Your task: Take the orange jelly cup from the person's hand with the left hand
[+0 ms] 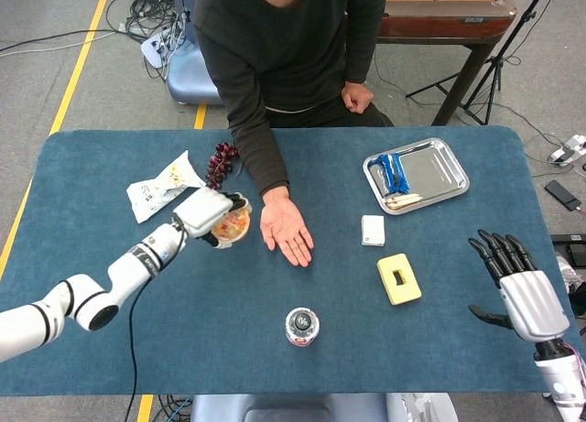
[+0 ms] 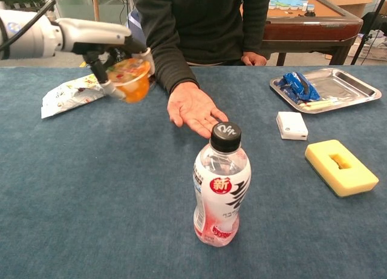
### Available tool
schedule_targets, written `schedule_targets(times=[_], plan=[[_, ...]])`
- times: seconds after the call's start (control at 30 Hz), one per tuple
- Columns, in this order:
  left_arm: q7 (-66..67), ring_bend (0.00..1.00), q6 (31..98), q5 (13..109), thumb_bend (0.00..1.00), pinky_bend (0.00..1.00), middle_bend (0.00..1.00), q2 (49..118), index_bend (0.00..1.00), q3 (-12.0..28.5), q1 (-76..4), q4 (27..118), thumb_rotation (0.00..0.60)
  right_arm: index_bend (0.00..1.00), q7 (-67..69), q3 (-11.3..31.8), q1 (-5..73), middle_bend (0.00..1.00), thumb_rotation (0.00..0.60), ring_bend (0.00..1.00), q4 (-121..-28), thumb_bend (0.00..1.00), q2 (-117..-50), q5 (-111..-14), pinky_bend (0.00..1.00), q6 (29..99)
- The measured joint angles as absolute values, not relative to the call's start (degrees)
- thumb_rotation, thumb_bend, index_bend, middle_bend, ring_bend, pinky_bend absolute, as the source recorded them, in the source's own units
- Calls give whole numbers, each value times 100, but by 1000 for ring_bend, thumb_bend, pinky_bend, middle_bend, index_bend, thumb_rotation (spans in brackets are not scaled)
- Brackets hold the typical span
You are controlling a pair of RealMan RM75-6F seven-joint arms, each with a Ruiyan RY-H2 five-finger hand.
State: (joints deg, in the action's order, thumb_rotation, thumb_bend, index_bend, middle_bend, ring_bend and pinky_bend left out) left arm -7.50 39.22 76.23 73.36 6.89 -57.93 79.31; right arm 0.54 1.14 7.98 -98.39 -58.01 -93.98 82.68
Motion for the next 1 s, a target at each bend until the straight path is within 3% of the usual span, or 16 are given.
schedule_targets(times=[0.23, 0.57, 0.77, 0.87, 1.0], plan=[[-662, 375, 3896, 7617, 188, 632, 288, 7563, 378, 351, -5504, 7487, 600, 0, -41, 113, 835, 10, 600, 0, -9925, 61, -5815, -9473, 57, 8268], [66, 360, 3816, 7200, 189, 588, 255, 8173, 301, 306, -5383, 7032, 600, 0, -16, 71, 733, 10, 600, 0, -9933, 61, -5757, -9453, 57, 8398], [476, 83, 3803, 6908, 189, 274, 14, 8248, 34, 351, -5354, 7074, 600, 0, 54, 70, 706, 10, 600, 0, -9865, 61, -5768, -9426, 57, 8434], [590, 6, 3831, 6783, 188, 196, 0, 8158, 0, 390, -5326, 7295, 600, 0, 88, 74, 711, 10, 600, 0, -9837, 61, -5786, -9436, 58, 8439], [683, 1, 3975, 6682, 188, 184, 0, 7934, 0, 444, -5243, 7647, 600, 0, 135, 73, 712, 10, 600, 0, -9795, 61, -5797, -9453, 57, 8452]])
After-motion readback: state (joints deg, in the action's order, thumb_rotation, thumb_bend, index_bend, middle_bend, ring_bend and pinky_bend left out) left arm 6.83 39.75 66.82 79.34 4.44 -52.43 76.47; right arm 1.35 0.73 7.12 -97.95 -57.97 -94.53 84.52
